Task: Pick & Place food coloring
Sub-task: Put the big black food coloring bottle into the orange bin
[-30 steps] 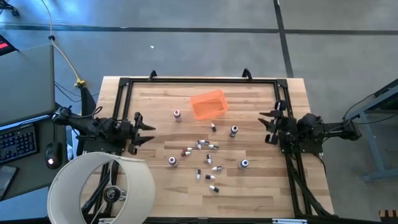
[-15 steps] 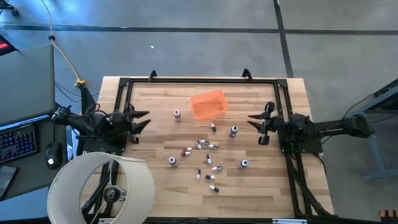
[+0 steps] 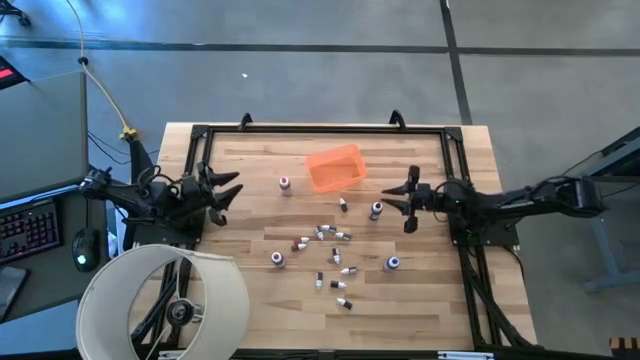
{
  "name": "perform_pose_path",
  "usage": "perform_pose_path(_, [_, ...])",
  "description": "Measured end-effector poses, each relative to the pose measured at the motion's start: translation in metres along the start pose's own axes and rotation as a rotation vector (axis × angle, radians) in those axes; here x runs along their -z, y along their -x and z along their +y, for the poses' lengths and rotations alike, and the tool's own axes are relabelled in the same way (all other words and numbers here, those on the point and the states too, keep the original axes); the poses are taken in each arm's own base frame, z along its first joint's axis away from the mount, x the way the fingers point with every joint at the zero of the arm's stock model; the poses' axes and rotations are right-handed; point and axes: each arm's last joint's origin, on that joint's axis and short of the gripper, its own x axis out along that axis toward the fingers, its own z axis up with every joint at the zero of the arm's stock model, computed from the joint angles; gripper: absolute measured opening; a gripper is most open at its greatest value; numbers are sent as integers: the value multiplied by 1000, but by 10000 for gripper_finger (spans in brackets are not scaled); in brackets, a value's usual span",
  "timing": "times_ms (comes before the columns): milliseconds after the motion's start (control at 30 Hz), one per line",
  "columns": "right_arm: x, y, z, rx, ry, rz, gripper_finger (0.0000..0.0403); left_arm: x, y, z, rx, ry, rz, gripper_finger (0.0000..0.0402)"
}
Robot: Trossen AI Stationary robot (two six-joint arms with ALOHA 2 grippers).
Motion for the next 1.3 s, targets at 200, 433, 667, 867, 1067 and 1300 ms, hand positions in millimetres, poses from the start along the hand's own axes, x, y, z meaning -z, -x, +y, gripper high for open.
perform_pose_path(200, [11,-7,-2,-1,-32,55,99,-2,-1,-1,-6,11,-13,175])
perform_pose_path(433, [20,-14,-1,-48,-40,87,99,-4,-1,0,-8,21,-28,175])
perform_pose_path(667, [25,-32,-2,-45,-41,152,99,-4,-1,0,-8,21,-27,175])
perform_pose_path(867, [33,-38,-2,-52,-6,208,99,-3,-1,-1,-4,17,-23,175])
perform_pose_path(1067, [35,-38,-2,-53,14,222,99,-3,-1,-1,0,17,-23,175])
perform_pose_path(1300, [36,-37,-3,-39,16,232,62,-4,-1,-1,1,17,-24,175])
